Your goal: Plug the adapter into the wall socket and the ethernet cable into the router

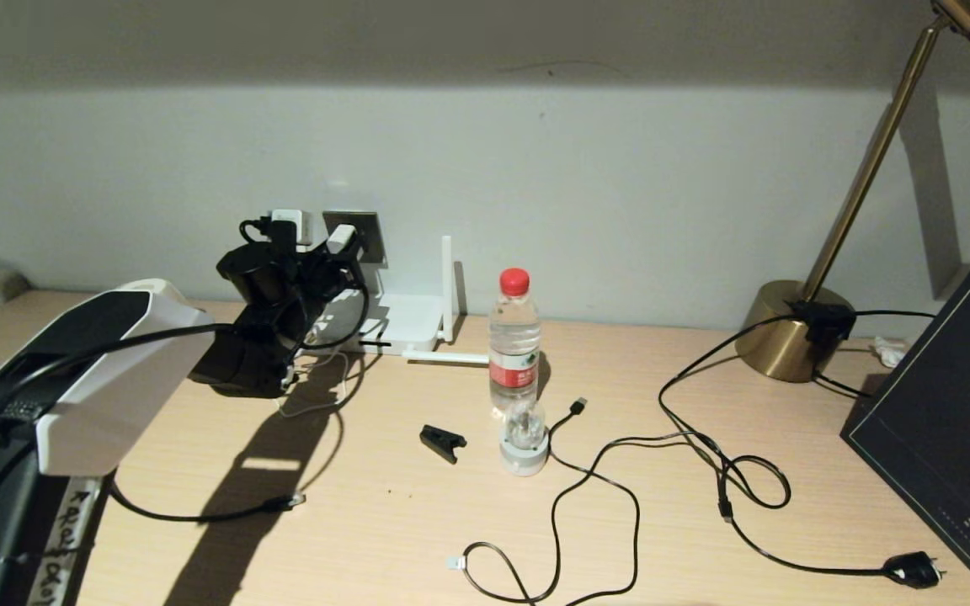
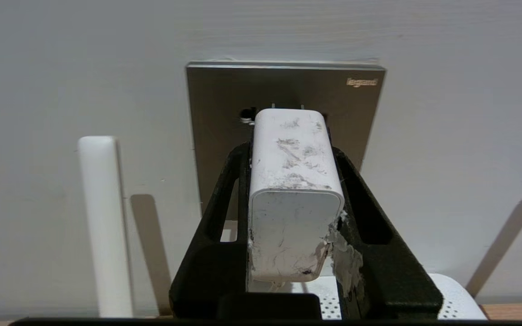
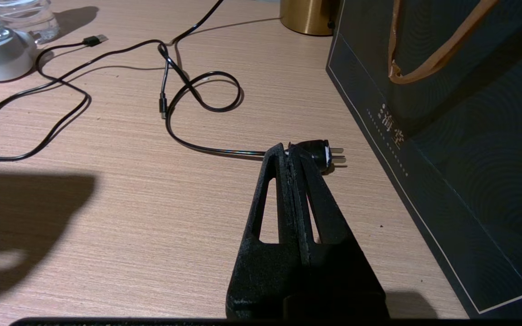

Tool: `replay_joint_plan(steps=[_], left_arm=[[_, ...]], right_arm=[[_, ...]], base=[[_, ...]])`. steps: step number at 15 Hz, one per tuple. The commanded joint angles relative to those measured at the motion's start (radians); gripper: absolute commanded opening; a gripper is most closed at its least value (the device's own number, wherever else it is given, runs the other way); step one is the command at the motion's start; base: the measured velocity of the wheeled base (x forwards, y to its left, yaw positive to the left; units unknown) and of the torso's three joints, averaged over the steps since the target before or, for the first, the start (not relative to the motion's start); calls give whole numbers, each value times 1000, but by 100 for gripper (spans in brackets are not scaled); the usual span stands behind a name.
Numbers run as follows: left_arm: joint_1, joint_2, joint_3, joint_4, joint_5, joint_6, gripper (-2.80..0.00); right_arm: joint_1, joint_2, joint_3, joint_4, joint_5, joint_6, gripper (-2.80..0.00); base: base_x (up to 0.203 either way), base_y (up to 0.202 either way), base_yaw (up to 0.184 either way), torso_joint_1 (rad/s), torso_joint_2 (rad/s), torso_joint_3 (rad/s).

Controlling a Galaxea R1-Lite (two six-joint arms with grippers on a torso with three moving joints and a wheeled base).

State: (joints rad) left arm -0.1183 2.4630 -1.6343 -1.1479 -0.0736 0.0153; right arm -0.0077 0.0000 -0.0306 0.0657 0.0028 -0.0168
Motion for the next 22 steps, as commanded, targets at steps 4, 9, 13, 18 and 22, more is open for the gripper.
replay_joint_plan(steps=[4,9,13,18,22], left_arm=[[2,6,1,-7,2,2,-280],[3,4,1,-6,2,1,-280],[3,8,-5,0,2,2,-280],[3,8,-6,0,2,2,-280],[6,1,2,-2,2,2,-280]], right_arm=[[0,0,0,0,0,0,-280],[0,0,0,0,0,0,-280],[0,0,0,0,0,0,-280],[0,0,0,0,0,0,-280],[0,1,0,0,0,0,-280]], base=[[0,0,0,0,0,0],[0,0,0,0,0,0],[0,0,0,0,0,0],[0,0,0,0,0,0],[0,0,0,0,0,0]])
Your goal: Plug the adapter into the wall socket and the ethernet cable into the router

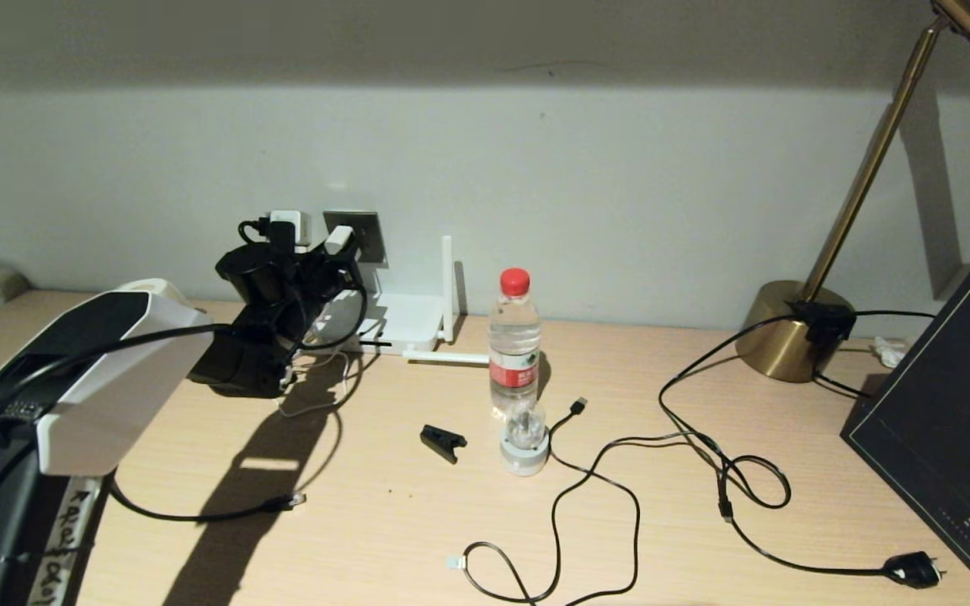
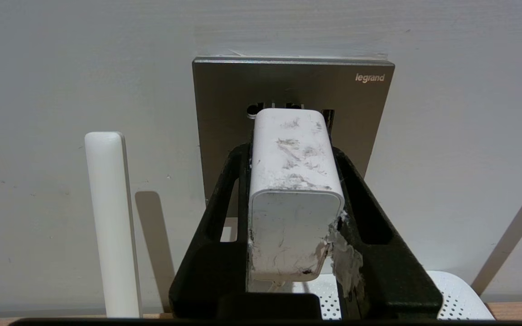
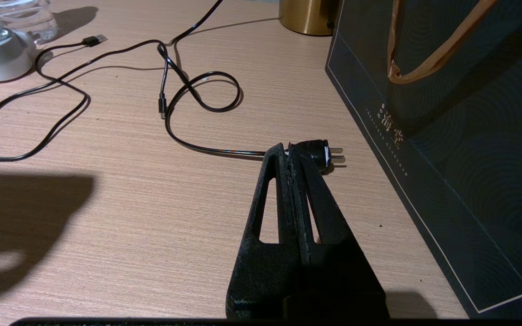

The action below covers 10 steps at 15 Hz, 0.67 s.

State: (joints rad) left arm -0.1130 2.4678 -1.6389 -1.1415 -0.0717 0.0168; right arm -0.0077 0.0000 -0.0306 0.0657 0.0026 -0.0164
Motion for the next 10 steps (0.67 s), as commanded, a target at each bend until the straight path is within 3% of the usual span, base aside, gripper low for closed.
replay_joint_plan(steps=[1,10], left_arm=[[1,-4,7,-10,0,0,-280],[1,-12,7,-10,0,0,-280]], right_arm=[[0,0,0,0,0,0,-280],[0,0,0,0,0,0,-280]], base=[[0,0,0,0,0,0],[0,0,0,0,0,0]])
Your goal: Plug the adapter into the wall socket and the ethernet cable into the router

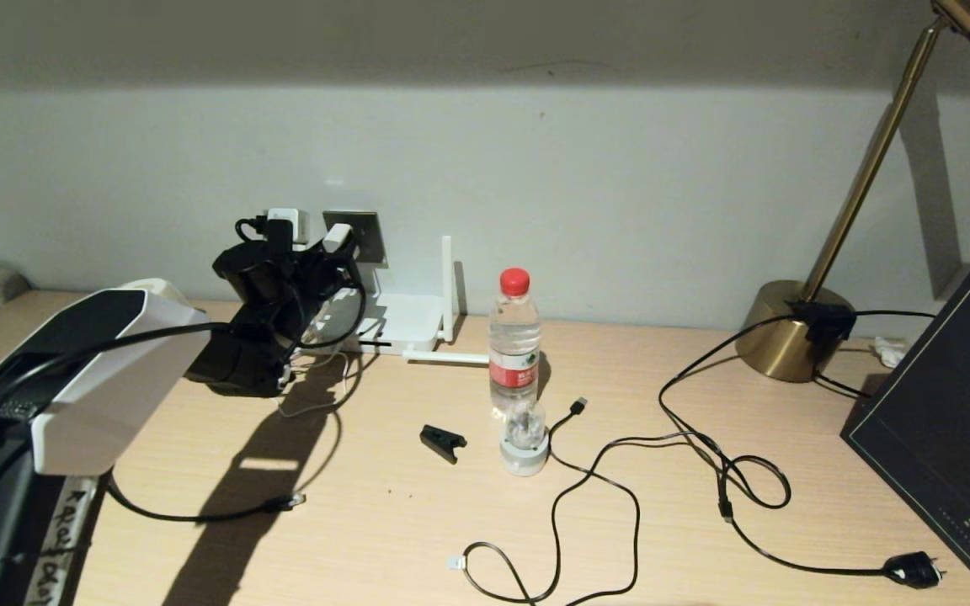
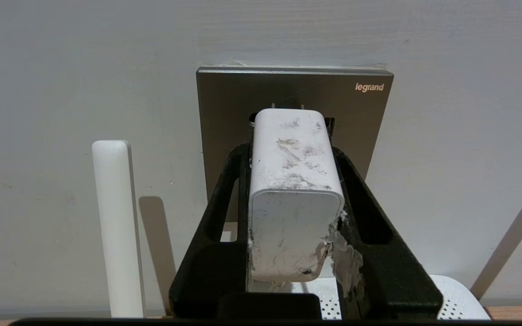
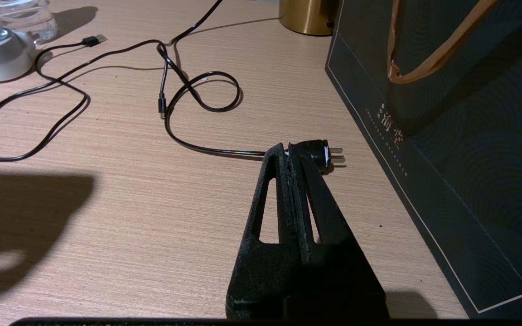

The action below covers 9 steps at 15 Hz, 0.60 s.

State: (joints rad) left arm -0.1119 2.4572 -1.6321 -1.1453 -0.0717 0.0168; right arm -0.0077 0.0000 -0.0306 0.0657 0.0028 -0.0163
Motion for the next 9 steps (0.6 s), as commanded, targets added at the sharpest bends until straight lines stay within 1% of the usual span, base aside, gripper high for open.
replay_joint_plan(steps=[1,9], left_arm=[[0,-1,0,-5,0,0,-280],[0,2,-3,-1,0,0,-280]], right_arm=[[0,0,0,0,0,-1,-280],[0,1,0,0,0,-1,-280]], base=[[0,0,0,0,0,0],[0,0,0,0,0,0]])
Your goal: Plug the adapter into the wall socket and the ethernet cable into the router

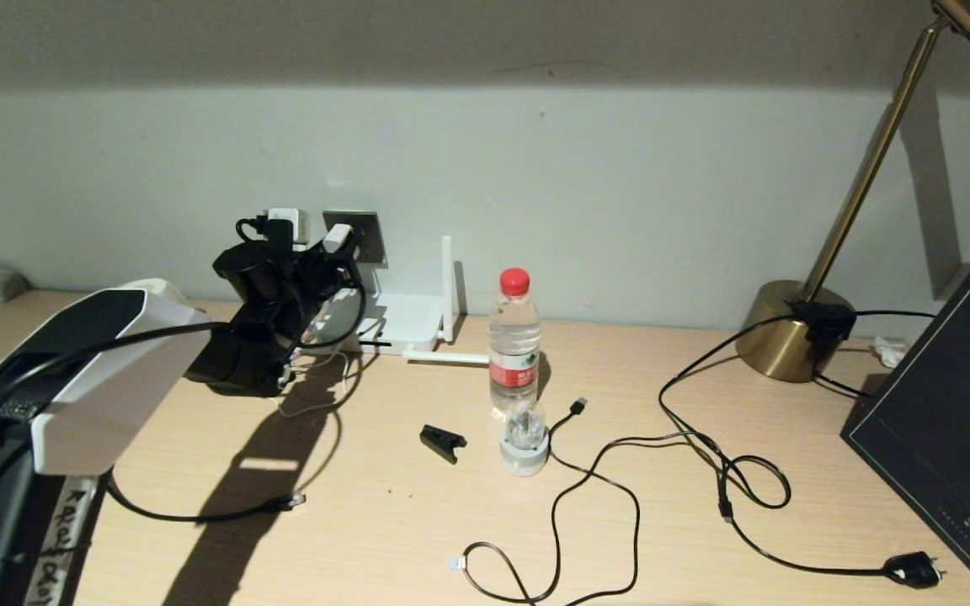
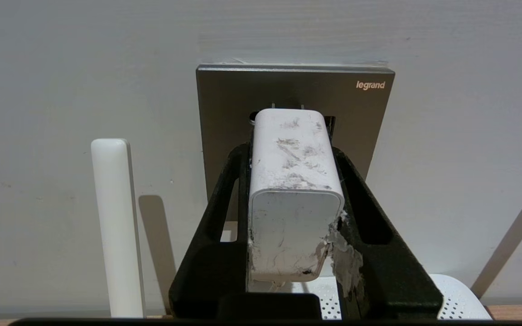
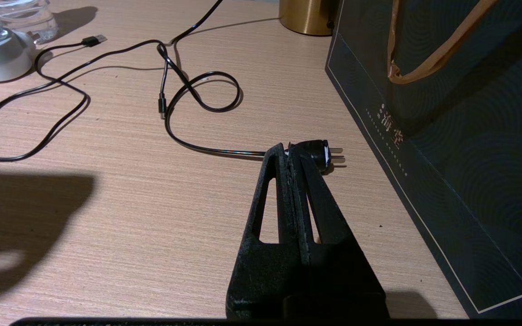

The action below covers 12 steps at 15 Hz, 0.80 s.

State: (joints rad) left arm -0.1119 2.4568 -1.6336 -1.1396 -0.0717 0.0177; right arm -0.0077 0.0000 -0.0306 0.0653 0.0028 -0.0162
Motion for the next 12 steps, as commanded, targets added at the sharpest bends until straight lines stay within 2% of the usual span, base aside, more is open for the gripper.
replay_joint_plan(steps=[1,12], left_arm=[[0,3,-2,-6,-1,0,-280],[0,10,-9,-3,-2,0,-280]], right_arm=[[0,0,0,1,0,-1,-280],[0,0,0,1,0,-1,-280]], base=[[0,0,0,0,0,0],[0,0,0,0,0,0]])
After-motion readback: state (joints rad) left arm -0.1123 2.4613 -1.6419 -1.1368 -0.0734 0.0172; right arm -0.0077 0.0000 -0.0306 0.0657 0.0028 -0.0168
